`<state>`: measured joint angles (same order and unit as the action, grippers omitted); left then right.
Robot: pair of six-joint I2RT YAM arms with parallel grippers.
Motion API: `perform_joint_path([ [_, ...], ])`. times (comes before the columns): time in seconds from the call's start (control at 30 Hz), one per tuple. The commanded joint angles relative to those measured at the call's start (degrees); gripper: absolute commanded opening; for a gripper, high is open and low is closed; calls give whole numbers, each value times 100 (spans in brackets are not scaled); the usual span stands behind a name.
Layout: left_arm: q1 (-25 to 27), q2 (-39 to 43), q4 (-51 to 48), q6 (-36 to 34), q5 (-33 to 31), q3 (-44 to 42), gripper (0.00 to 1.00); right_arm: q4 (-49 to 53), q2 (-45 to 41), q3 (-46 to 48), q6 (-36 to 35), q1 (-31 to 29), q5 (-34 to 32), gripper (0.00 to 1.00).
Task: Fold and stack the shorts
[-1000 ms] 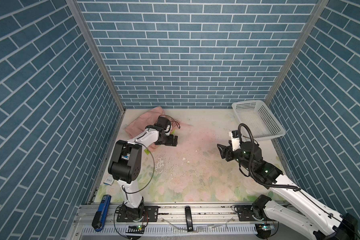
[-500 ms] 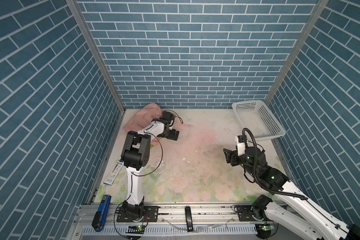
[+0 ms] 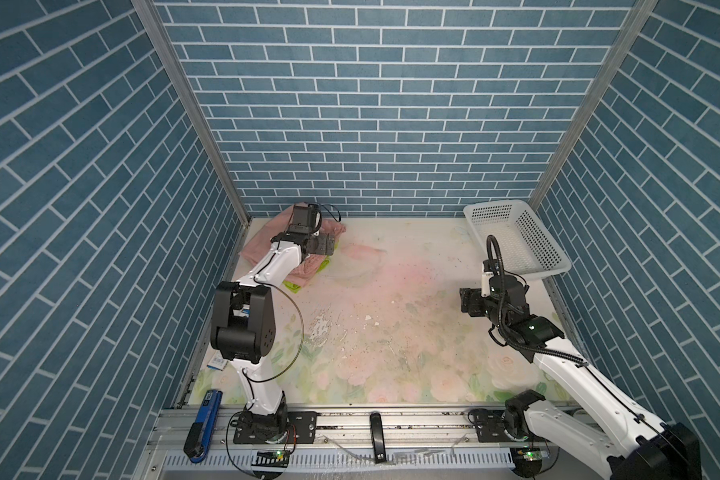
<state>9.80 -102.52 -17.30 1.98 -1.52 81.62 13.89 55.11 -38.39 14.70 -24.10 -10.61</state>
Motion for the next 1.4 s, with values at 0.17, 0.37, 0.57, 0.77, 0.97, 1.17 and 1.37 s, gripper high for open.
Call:
perform_joint_path([
  [0.17, 15, 2637, 1205, -78, -1068, -2695, 100, -879, 730, 6, -223, 990, -63, 91],
  [0.37, -446, 4030, 3124, -288, -1776, -5091, 100, -1945, 1432, 391, -591, 1657, -691, 93],
  [0.57, -738, 3707, 3716, -341, -1588, -5563, 100, -3681, 2191, 771, -1132, 2040, -383, 93],
  [0.77, -743, 2929, 5470, -315, -1012, -6090, 100, -5621, 2645, 1451, -1462, 2160, 29, 95],
  [0.97, -739, 2148, 6847, -445, -759, -6323, 100, -7518, 3423, 2083, -1318, 2266, -193, 98],
  [1.17, -735, 1489, 6814, -478, -762, -6004, 100, -6956, 3339, 1871, -1260, 2278, -261, 99],
  [1.37, -731, 1510, 6718, -461, -756, -5983, 100, -6831, 3337, 1812, -1242, 2295, -168, 99],
])
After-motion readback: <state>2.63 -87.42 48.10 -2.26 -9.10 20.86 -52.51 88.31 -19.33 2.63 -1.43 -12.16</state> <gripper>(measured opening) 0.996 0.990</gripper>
